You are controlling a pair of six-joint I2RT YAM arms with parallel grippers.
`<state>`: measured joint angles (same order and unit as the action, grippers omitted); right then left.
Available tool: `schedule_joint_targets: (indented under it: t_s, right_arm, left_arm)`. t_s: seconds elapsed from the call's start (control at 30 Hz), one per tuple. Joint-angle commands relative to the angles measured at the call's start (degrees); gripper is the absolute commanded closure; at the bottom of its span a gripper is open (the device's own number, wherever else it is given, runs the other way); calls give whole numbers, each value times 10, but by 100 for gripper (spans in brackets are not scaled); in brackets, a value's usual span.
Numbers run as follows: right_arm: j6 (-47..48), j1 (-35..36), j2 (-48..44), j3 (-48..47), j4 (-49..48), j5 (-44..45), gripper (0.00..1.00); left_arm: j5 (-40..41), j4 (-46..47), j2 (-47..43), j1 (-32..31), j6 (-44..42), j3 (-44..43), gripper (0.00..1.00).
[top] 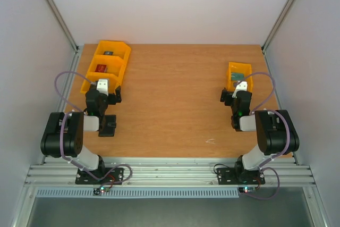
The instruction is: Take the credit cards out of the card holder
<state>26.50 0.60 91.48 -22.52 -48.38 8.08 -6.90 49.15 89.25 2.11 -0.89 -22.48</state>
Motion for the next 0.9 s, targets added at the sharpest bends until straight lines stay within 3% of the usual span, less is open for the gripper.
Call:
schedule_joint_targets:
  t_s: [0.0, 0.17, 0.27, 0.33, 0.37, 0.47, 0.57, 0.7, 0.87]
  right_arm:
    - [-23, 2, -48, -6, 21, 46, 1]
    - [-30, 3, -146, -4, 89, 65, 2]
    - [-46, 2, -206, 1, 60, 78, 1]
    - [-53, 2, -235, -21, 82, 47, 1]
    - [-57, 2, -246, -42, 116, 21, 2]
    - [-69, 2, -263, -131, 265, -59, 1]
    - [-77, 3, -264, -214, 387, -138, 2]
    - [-101, 3, -267, -276, 495, -196, 1]
    - [-130, 36, -265, -340, 623, -224, 1]
  left_arm:
    - [-1, 31, 2, -4, -5, -3, 1]
    - [-1, 52, -19, -3, -5, 14, 1]
    - [-25, 88, -101, -3, -6, 72, 1]
    - [-47, 47, -189, -3, -13, 91, 1]
    - [-53, -16, -248, -3, -17, 80, 1]
    - [-74, -336, -398, -3, -9, -26, 1]
    - [-121, -603, -456, -2, -18, -145, 1]
    - [-101, -858, -442, 3, -39, -274, 1]
    - [-97, -1123, -316, 25, -118, -429, 1]
